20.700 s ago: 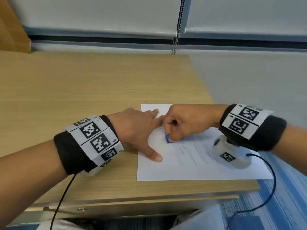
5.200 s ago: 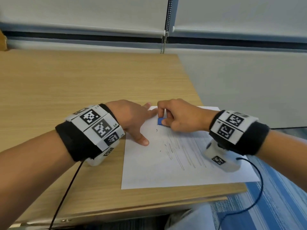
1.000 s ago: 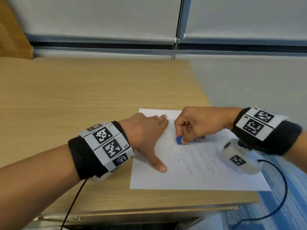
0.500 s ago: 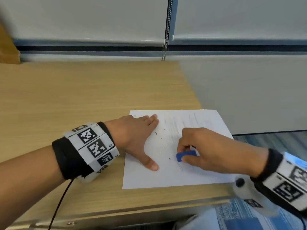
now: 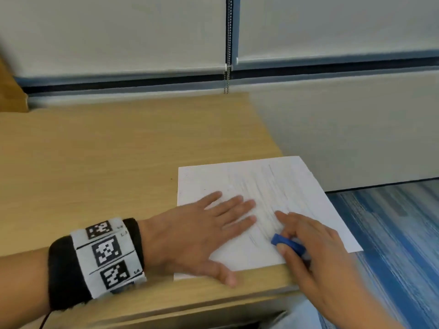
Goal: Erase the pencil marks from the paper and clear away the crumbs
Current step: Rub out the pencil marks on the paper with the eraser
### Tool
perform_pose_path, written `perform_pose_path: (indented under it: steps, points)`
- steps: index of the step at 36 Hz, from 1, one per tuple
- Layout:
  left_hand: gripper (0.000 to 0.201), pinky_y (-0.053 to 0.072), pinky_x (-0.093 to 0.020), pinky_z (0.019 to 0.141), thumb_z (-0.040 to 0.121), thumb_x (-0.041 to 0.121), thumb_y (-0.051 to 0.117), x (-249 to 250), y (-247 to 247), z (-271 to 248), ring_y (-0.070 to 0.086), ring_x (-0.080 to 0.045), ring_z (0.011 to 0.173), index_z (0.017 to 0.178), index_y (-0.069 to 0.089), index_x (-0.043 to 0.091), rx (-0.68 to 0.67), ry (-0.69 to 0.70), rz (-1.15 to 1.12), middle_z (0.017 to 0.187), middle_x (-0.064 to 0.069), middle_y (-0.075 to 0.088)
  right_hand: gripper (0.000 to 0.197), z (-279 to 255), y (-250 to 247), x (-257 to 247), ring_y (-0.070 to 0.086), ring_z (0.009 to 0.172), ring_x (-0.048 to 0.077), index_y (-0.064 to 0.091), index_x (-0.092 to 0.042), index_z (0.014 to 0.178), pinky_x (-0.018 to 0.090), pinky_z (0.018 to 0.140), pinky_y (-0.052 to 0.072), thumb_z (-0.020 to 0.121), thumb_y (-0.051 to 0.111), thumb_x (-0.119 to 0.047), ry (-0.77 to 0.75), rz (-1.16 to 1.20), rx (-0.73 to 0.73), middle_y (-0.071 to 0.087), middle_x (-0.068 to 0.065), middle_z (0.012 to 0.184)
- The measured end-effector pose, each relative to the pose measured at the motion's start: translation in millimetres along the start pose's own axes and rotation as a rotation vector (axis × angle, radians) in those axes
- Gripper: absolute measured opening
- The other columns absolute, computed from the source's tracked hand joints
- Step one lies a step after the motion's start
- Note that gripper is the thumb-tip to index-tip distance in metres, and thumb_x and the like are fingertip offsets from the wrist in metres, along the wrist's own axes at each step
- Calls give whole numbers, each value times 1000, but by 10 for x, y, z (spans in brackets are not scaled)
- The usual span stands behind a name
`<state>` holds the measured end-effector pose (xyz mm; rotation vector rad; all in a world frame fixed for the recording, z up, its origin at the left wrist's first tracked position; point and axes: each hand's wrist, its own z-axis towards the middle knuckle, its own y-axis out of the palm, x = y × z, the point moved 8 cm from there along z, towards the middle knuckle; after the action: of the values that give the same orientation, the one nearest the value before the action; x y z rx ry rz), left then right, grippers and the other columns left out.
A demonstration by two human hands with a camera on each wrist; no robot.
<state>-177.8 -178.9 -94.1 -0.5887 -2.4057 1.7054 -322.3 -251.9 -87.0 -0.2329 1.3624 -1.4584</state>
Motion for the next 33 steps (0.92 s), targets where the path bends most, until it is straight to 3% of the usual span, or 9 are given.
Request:
perform_pose_path:
  steps: [3, 5, 9, 12, 14, 21, 24, 29, 33]
  points:
    - [100, -5, -52, 116, 86, 79, 14, 243, 93, 11, -12, -25, 148, 154, -9, 9, 18, 107, 44, 160, -12, -15, 39, -2, -20, -8, 21, 121, -28, 60, -29, 116, 14, 94, 29, 85, 42, -45, -13, -28, 14, 44, -41, 107]
    - [99, -10, -51, 116, 87, 78, 17, 236, 121, -1, -21, -21, 146, 152, -18, 12, 3, 87, -6, 158, -8, -24, 43, 0, -33, -29, 18, 121, -30, 61, -24, 119, 16, 90, 27, 85, 44, -43, -30, -45, 33, 43, -41, 105]
    - [94, -14, -41, 118, 87, 78, 8, -115, 155, -134, -41, -9, 136, 141, -39, 18, -161, -123, -71, 146, 1, -47, 46, 0, -14, -14, 19, 122, -29, 60, -24, 122, 15, 90, 25, 85, 43, -45, -21, -36, 30, 48, -38, 104]
    - [96, -11, -37, 120, 84, 81, 0, -445, 192, -267, -35, -14, 140, 142, -36, 14, -288, -327, -57, 146, -4, -45, 45, 0, 2, -14, 19, 122, -29, 57, -25, 125, 14, 88, 27, 86, 44, -45, -20, -41, 27, 47, -38, 102]
    - [99, -11, -36, 120, 79, 81, -3, -506, 146, -283, -33, -16, 141, 143, -35, 13, -302, -371, -25, 147, -5, -43, 46, -5, 9, -13, 20, 122, -28, 56, -25, 126, 16, 90, 27, 86, 43, -45, -24, -42, 31, 48, -37, 100]
    - [89, -20, -42, 116, 87, 77, 12, 190, 54, 46, -40, -11, 137, 146, -32, 26, -217, -4, -36, 149, 2, -44, 45, -10, -4, -34, 21, 121, -28, 60, -23, 122, 18, 92, 27, 86, 44, -44, -38, -52, 57, 54, -29, 97]
    - [89, -19, -42, 116, 88, 75, 11, 45, 73, 52, -40, -11, 137, 144, -35, 22, -241, -69, -15, 148, 1, -45, 44, -16, 3, -20, 21, 121, -28, 60, -25, 121, 18, 93, 27, 85, 44, -45, -34, -52, 54, 54, -31, 97]
    - [97, -12, -40, 119, 81, 79, 1, -591, 101, -93, -32, -15, 141, 142, -35, 14, -348, -384, 9, 149, -3, -41, 43, -27, 34, 22, 26, 122, -24, 58, -25, 121, 13, 100, 25, 86, 45, -44, -37, -31, 58, 55, -31, 98]
    - [91, -15, -42, 118, 85, 78, 6, -295, 62, -9, -37, -16, 139, 142, -37, 22, -293, -197, 45, 147, -2, -46, 37, -21, 36, 8, 27, 123, -23, 59, -28, 117, 4, 104, 15, 85, 46, -41, -61, -17, 72, 54, -33, 98]
